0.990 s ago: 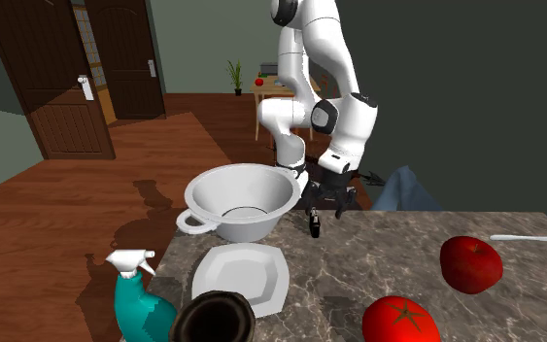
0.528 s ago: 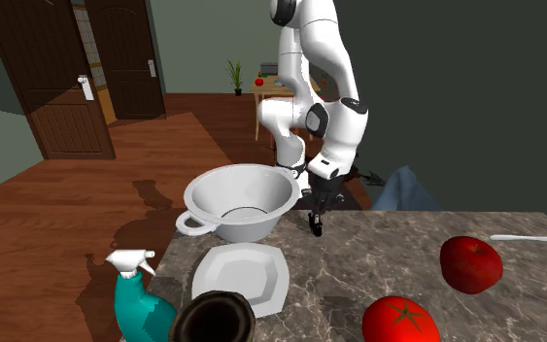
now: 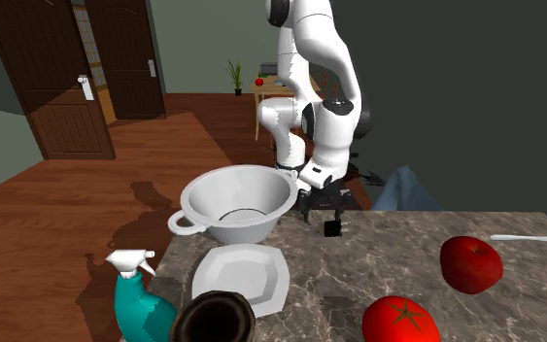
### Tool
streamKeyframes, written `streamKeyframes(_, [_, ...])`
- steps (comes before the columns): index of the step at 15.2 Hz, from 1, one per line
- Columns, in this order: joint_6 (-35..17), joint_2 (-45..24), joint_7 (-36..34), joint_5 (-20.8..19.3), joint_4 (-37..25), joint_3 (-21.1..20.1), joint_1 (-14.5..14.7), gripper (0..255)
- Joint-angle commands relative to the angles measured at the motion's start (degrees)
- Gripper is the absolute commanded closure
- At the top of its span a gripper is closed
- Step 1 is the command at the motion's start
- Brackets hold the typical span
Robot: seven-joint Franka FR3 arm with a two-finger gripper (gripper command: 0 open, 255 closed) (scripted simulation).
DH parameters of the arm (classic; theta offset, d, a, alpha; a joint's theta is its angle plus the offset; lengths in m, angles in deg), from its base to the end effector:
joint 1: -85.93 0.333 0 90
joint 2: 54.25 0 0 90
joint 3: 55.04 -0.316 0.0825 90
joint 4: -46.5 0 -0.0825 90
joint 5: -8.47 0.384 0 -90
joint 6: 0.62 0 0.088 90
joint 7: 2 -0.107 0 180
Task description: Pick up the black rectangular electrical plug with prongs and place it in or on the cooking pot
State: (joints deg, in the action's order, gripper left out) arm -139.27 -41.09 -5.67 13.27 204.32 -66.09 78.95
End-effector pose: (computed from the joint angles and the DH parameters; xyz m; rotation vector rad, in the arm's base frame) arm 0.3732 0.0226 0.2768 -3.1341 0.1038 0.1691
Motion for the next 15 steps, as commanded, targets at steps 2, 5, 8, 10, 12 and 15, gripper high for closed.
streamKeyframes(2, [-2.5,-2.3,0.4,0.2,0.7,0.5,-0.6,0])
streamKeyframes(5, [-5.2,-4.4,0.2,0.0,1.3,0.2,-0.8,0])
streamKeyframes(8, [-5.2,-4.4,0.3,0.0,1.3,0.1,-0.9,0])
streamKeyframes(10, [-5.2,-4.4,0.3,0.0,1.3,0.1,-0.9,0])
streamKeyframes(12, [-5.2,-4.4,0.3,0.0,1.3,0.0,-1.0,0])
streamKeyframes(15, [-5.2,-3.5,0.5,0.3,2.2,0.0,-0.8,255])
